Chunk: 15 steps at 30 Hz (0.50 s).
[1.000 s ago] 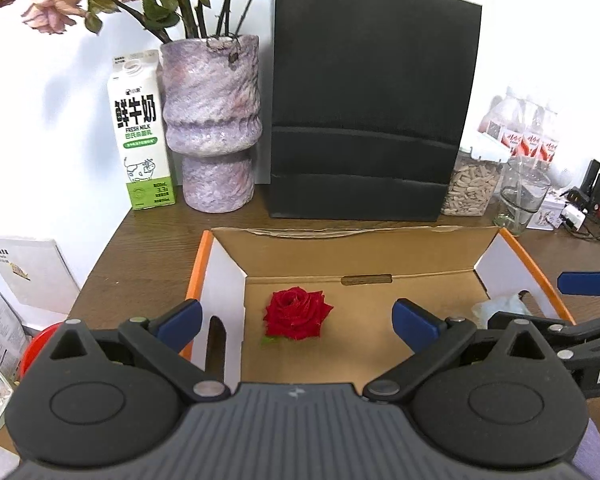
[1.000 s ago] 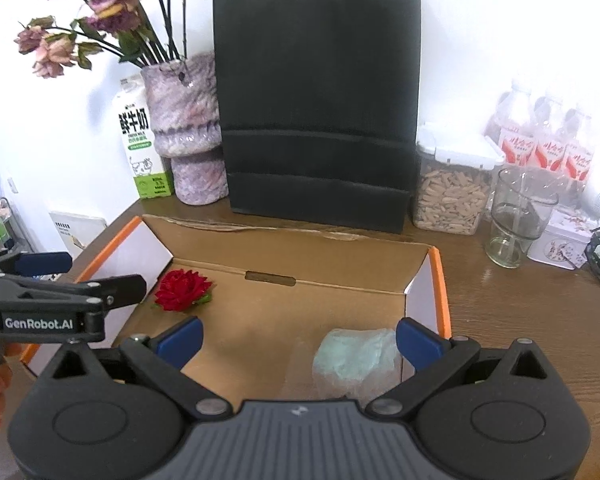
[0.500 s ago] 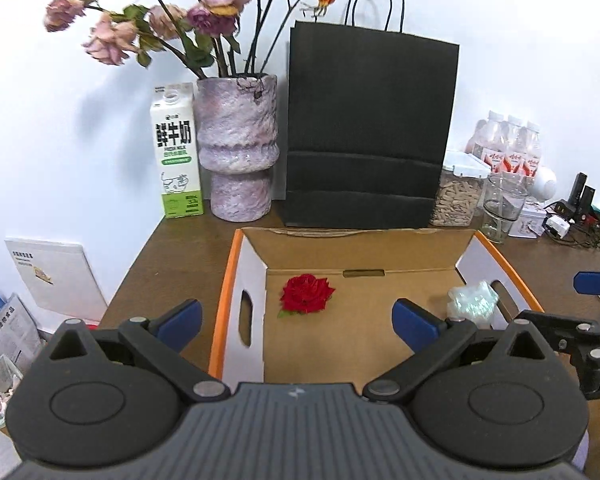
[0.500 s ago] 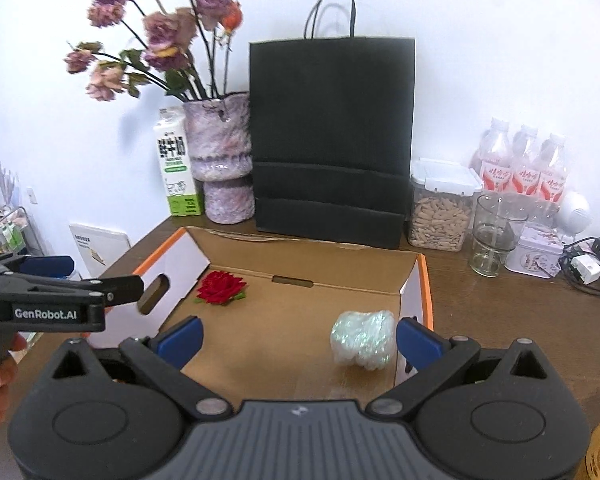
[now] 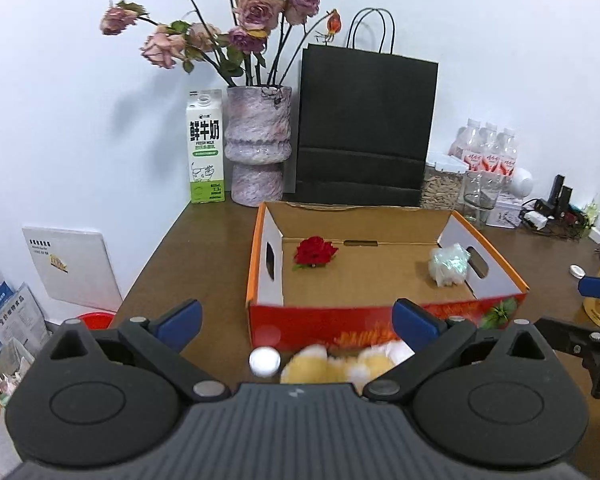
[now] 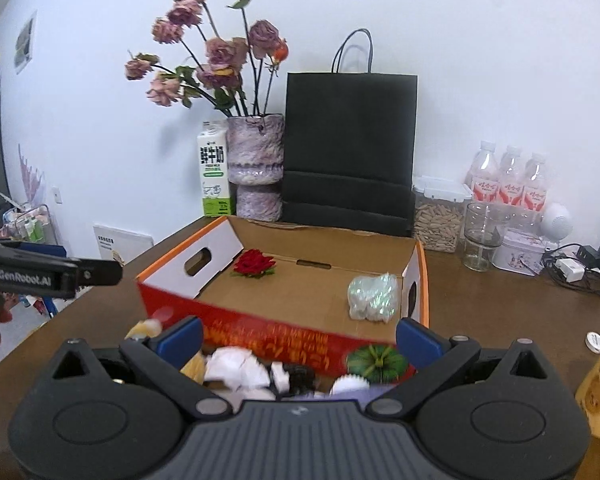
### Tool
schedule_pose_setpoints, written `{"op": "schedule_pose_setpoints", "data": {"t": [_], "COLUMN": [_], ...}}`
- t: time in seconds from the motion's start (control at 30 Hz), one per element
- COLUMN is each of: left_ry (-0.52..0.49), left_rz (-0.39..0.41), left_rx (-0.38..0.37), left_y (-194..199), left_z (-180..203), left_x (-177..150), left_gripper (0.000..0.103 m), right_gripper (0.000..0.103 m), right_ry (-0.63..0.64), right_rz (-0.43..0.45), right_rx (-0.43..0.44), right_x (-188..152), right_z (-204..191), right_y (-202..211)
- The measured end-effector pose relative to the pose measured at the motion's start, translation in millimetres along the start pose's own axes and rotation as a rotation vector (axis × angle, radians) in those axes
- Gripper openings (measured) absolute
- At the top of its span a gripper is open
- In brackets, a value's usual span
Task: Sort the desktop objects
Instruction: 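Withdraw both grippers from the box back over the table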
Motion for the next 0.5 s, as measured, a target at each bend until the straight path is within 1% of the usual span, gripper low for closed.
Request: {"op": "schedule_pose_setpoints", "data": {"t": [0.13,0.23,0.33,0.43,0.5], "left_ry": [0.035,0.047,0.047,0.040,0.028], "left_rz": [0.043,0.059,0.061,0.045,0.034], "left_rx": [0.014,0.024,0.028,0.014,0.029], "left_y": [19,30,37,40,41], "left_z": [-13,-22,-29,-35,-38], "left_x": [-22,-39,-53,-69,-78], "left_gripper": [0.103,0.103,0.103,0.103,0.103], "right_gripper": [0.103,0.103,0.103,0.103,0.103], "right_ry": [-0.002,-0.015,-0.023,-0.027,-0.028], "right_rz": [0.016,0.023,0.026,0.031,0.039], "right_rx": [0.011,0.022,0.021,0.032,0.030], "right_x": [-23,-41,-57,-71,-81], "right_z": [-9,-14,-21,-29,-34], "right_y": [19,29,37,42,44]}}
Point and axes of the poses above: each gripper's, at about its wrist camera, not at the fingertips, and y roughly against the way its jaws point, z to its right, x to its top, the point moved 2 cm from there along -y, roughly the way its jaws point, and after that the axes turned 13 degrees about x, right-handed, at the moved point
